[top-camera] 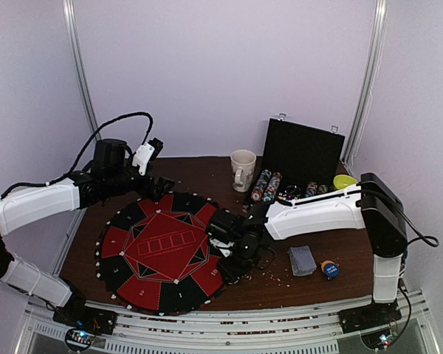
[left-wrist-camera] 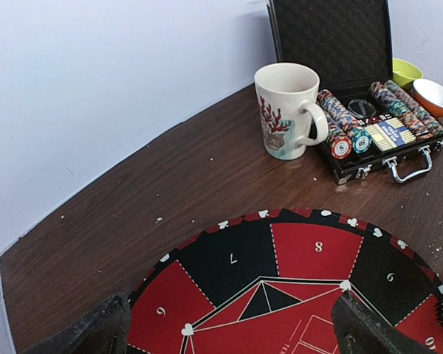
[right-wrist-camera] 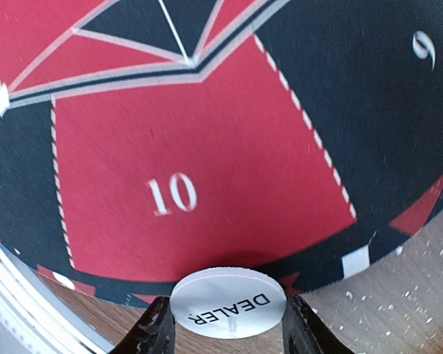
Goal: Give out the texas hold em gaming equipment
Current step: Move the dealer button to position 9.
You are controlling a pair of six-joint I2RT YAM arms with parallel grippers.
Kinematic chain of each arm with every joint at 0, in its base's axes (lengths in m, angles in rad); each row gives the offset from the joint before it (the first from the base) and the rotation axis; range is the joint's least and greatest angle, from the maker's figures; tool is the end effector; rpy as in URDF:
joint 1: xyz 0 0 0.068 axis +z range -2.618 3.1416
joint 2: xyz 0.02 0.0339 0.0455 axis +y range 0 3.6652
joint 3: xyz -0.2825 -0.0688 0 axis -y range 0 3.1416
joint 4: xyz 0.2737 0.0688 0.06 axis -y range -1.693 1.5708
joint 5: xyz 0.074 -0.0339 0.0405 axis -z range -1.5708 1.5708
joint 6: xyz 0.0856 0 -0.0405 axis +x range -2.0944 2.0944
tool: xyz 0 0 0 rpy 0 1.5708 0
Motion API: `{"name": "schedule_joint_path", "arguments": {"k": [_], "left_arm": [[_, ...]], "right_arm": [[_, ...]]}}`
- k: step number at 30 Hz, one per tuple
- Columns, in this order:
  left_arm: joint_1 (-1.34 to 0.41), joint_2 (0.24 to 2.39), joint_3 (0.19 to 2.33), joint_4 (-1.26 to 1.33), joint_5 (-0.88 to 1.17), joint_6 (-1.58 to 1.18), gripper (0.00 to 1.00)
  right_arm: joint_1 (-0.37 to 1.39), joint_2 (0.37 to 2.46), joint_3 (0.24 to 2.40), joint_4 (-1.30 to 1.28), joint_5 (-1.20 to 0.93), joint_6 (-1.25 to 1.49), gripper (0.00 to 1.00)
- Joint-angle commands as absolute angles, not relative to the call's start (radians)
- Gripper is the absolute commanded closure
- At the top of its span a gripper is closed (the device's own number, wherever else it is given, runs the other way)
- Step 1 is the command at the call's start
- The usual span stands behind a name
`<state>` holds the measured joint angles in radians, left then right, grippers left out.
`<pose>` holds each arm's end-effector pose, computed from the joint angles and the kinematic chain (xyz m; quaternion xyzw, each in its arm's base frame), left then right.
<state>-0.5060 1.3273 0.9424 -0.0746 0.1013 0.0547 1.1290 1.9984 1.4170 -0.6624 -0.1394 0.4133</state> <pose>0.3201 -0.1873 0.2699 0.2604 0.8080 -0.1598 0.5038 0.1816 0.4117 0.1200 -0.3554 0.9179 0.1624 0.0685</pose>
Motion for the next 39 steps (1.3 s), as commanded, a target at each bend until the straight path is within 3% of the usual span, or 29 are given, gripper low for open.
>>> {"name": "schedule_joint_path", "arguments": {"k": [1, 16, 39], "left_arm": [[-0.510, 1.305, 0.932, -0.019, 0.082, 0.070, 0.02], [-0.510, 1.294, 0.928, -0.015, 0.044, 0.080, 0.02], [-0.509, 1.293, 0.914, -0.003, 0.023, 0.095, 0.02]], "right_arm": [[1.117, 2.026, 1.468, -0.668, -0.114, 0.391, 0.63], [1.097, 2.143, 1.642, -0.713, -0.034, 0.393, 0.63], [1.045, 2.146, 1.648, -0.700, 0.062, 0.453, 0.64]]}}
